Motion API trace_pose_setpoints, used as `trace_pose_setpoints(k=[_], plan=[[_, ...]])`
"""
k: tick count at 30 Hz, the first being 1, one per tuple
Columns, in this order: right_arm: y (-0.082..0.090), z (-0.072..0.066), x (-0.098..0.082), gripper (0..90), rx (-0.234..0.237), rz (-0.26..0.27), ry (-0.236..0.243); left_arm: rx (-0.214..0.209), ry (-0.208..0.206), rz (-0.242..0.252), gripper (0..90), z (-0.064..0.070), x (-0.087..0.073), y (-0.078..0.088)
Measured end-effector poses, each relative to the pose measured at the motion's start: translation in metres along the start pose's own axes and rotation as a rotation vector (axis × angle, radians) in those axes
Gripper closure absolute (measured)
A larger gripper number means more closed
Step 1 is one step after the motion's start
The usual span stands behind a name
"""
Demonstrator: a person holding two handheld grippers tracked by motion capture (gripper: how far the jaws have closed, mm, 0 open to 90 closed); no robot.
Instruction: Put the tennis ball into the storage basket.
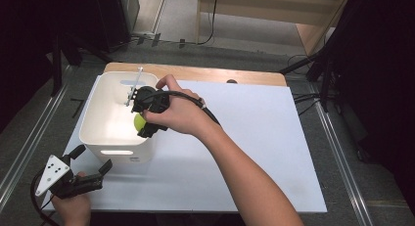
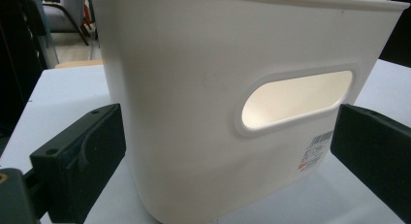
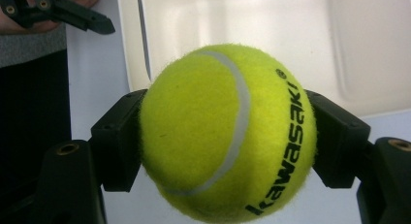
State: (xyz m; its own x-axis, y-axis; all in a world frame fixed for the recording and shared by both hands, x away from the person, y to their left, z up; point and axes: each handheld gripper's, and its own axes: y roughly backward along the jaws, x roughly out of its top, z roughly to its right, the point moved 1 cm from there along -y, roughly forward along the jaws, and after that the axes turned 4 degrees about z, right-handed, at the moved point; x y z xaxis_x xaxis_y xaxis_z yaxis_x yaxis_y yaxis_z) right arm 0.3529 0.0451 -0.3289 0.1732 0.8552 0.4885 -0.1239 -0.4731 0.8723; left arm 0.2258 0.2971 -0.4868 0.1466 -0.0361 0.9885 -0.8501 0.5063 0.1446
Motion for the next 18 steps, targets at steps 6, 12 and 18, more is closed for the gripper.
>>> trace_pose_setpoints(k=[6,12,18], plan=[[-0.007,-0.002,0.006,23.8,0.009,-0.013,0.011,0.000,0.003,0.002,0.0,0.000,0.000,0.000],[-0.011,-0.002,0.013,23.8,0.011,-0.015,0.012,-0.002,0.002,0.001,0.0,0.000,0.000,0.000],[-0.016,-0.004,0.019,23.8,0.016,-0.021,0.022,-0.001,0.003,0.002,0.0,0.000,0.000,0.000]])
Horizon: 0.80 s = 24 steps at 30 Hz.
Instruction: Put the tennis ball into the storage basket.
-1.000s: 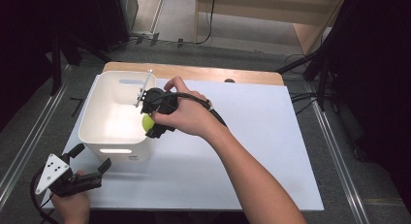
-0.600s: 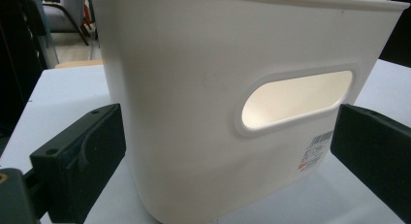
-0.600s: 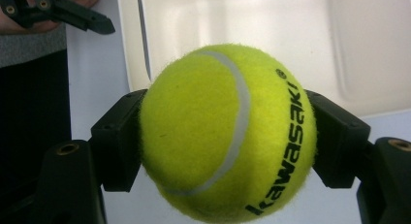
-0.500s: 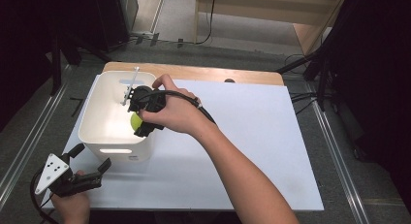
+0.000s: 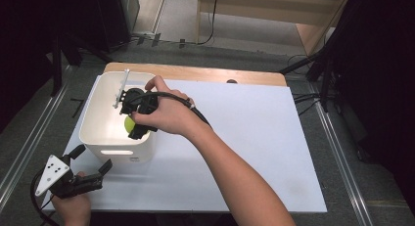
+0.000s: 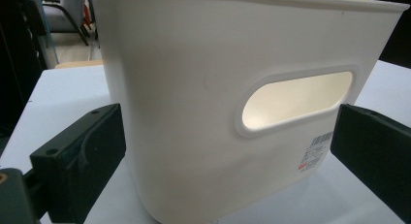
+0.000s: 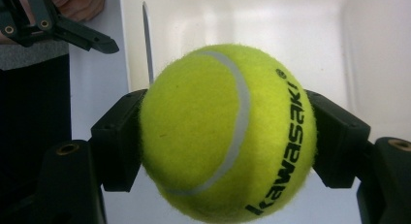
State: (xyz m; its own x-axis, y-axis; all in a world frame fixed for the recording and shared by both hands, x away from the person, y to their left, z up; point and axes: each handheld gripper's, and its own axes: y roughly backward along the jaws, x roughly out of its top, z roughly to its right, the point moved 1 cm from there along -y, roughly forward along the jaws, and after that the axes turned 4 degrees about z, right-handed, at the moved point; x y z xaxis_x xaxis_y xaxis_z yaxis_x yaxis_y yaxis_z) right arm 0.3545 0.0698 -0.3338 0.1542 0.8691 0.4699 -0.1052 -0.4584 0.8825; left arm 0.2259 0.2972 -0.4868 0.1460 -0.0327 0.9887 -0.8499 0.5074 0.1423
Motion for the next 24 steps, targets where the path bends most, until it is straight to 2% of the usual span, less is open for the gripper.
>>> trace_pose_setpoints(k=[15,23,24], plan=[[-0.018,0.000,0.006,23.8,-0.003,-0.015,0.024,-0.002,0.000,0.001,0.0,0.000,0.000,0.000],[-0.028,0.002,0.005,23.7,-0.037,-0.033,0.052,0.000,0.000,0.000,0.0,0.000,0.000,0.000],[-0.028,0.002,0.004,23.8,-0.038,-0.039,0.044,0.000,0.000,0.001,0.0,0.000,0.000,0.000]])
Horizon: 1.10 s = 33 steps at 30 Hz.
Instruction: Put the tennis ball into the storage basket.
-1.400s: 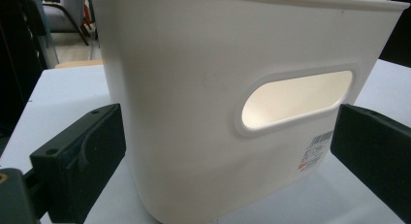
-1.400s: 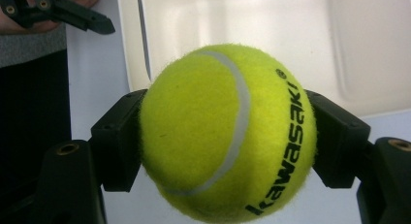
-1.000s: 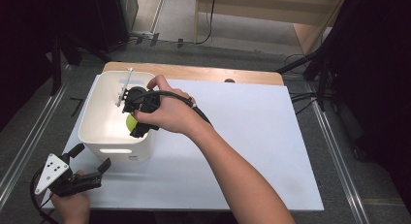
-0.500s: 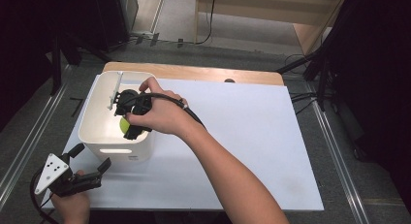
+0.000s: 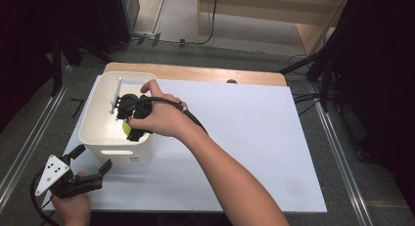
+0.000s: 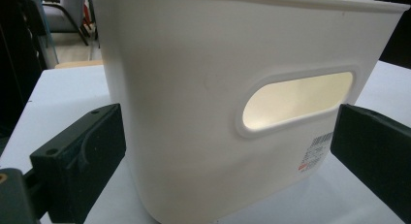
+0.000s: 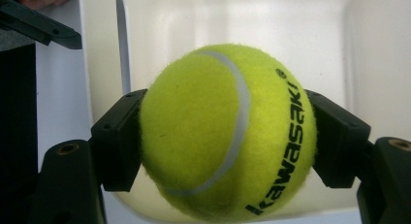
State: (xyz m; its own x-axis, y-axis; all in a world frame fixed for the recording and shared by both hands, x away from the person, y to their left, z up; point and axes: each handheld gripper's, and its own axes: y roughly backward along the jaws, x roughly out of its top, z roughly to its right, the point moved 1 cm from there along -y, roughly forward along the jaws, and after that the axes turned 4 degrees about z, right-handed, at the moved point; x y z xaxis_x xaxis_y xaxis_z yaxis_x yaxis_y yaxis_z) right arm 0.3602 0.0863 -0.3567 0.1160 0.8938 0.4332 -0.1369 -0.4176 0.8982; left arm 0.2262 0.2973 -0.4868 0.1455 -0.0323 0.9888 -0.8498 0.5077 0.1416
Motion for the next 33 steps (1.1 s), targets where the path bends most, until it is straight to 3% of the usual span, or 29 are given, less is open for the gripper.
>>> trace_pose_setpoints(k=[7,24,27,33], plan=[[-0.008,0.001,0.000,23.7,-0.022,-0.012,0.031,0.000,0.000,0.000,0.0,0.000,0.000,0.000],[-0.022,0.004,-0.008,22.5,-0.024,-0.047,0.012,0.002,-0.007,-0.010,0.0,0.000,0.000,0.000],[-0.022,0.004,-0.008,16.4,-0.037,-0.051,0.011,0.001,-0.005,-0.009,0.0,0.000,0.000,0.000],[-0.016,0.005,-0.008,13.4,-0.052,-0.027,-0.003,0.000,-0.002,-0.006,0.0,0.000,0.000,0.000]])
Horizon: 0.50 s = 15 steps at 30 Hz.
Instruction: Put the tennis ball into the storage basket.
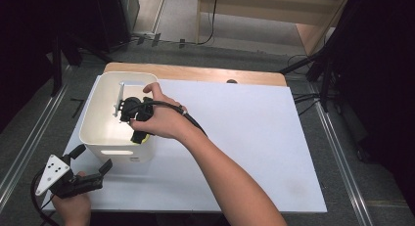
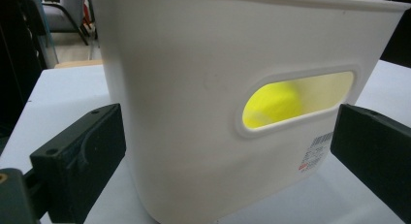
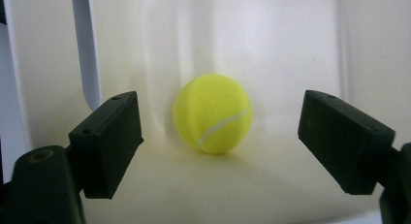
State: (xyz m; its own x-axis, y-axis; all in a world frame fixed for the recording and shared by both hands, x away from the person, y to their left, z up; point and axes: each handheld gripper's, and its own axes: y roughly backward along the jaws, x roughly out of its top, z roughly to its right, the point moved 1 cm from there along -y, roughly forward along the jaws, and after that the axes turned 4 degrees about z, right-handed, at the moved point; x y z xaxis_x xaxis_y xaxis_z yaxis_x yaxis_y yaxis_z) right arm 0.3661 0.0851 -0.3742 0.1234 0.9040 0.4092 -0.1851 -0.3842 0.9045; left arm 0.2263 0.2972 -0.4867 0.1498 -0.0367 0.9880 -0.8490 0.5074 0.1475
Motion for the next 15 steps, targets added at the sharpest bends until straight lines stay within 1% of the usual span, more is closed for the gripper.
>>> trace_pose_setpoints(k=[1,2,4,5,6,7,9,10,11,12,13,15], plan=[[0.001,0.000,-0.001,11.5,-0.002,-0.001,0.000,0.000,0.001,0.001,0.0,0.000,0.000,0.000],[0.002,0.001,-0.001,10.8,-0.013,0.001,-0.002,-0.001,0.001,0.002,0.0,0.000,0.000,0.000],[0.004,0.001,-0.003,10.8,-0.026,0.004,-0.016,0.000,-0.001,0.000,0.0,-0.001,0.000,0.000],[0.005,0.003,-0.004,10.4,-0.032,0.013,-0.014,0.000,-0.001,0.000,0.0,-0.001,0.000,0.000],[0.007,0.003,-0.005,9.8,-0.037,0.016,-0.029,-0.001,0.001,0.002,0.0,0.000,0.000,0.000],[0.008,0.004,-0.007,9.8,-0.039,0.023,-0.026,0.001,0.001,0.001,0.0,0.000,0.000,0.000],[0.011,0.004,-0.009,9.7,-0.042,0.031,-0.042,0.000,0.002,0.001,0.0,0.000,0.000,0.000],[0.014,0.005,-0.011,9.6,-0.048,0.038,-0.040,0.000,0.000,-0.001,0.0,0.000,0.000,0.000],[0.015,0.005,-0.012,9.5,-0.050,0.039,-0.052,0.001,-0.001,-0.002,0.0,0.000,0.000,0.000],[0.017,0.006,-0.013,9.5,-0.050,0.048,-0.042,0.001,-0.001,-0.003,0.0,0.000,0.000,0.000],[0.019,0.006,-0.014,9.3,-0.053,0.051,-0.054,0.001,-0.001,-0.002,0.0,0.000,0.000,0.000],[0.022,0.006,-0.017,9.3,-0.052,0.059,-0.061,0.002,-0.001,-0.002,0.0,0.000,0.000,0.000]])
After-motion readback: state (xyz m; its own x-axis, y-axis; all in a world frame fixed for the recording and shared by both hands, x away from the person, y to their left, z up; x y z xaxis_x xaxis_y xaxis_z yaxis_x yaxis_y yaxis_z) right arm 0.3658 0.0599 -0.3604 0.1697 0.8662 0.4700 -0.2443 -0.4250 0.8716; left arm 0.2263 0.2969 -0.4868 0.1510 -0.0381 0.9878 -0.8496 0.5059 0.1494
